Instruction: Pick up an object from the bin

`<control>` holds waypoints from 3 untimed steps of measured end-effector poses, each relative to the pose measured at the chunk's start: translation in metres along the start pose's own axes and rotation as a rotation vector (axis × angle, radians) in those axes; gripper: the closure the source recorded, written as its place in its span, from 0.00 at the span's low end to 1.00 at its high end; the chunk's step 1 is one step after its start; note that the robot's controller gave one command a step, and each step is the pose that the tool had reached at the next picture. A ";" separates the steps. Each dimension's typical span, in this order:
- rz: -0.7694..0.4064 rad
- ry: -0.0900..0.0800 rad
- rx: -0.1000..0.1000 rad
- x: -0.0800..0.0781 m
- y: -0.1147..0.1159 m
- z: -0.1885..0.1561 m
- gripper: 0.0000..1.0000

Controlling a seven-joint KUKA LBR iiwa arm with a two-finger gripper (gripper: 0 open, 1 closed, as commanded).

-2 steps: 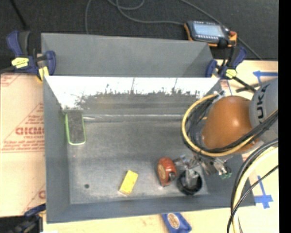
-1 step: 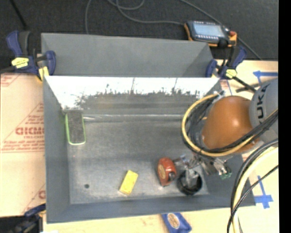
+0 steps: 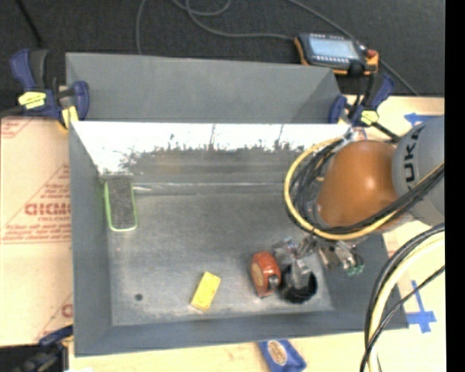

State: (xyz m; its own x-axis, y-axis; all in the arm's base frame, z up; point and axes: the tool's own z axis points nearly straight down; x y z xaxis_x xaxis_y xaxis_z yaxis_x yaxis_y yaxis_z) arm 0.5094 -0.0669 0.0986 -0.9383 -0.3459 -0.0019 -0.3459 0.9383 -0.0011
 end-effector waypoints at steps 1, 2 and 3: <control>-0.005 -0.004 0.001 0.012 0.009 0.001 1.00; -0.008 0.001 0.000 0.013 0.001 -0.016 1.00; 0.000 -0.002 0.001 -0.001 -0.010 -0.025 1.00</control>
Offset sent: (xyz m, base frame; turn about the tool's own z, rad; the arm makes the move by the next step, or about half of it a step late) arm -0.0066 -0.0070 0.0252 -0.0126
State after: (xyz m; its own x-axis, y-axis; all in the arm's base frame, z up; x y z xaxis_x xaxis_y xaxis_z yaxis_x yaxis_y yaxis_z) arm 0.5142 -0.0763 0.1240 -0.9382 -0.3460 -0.0035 -0.3460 0.9382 -0.0022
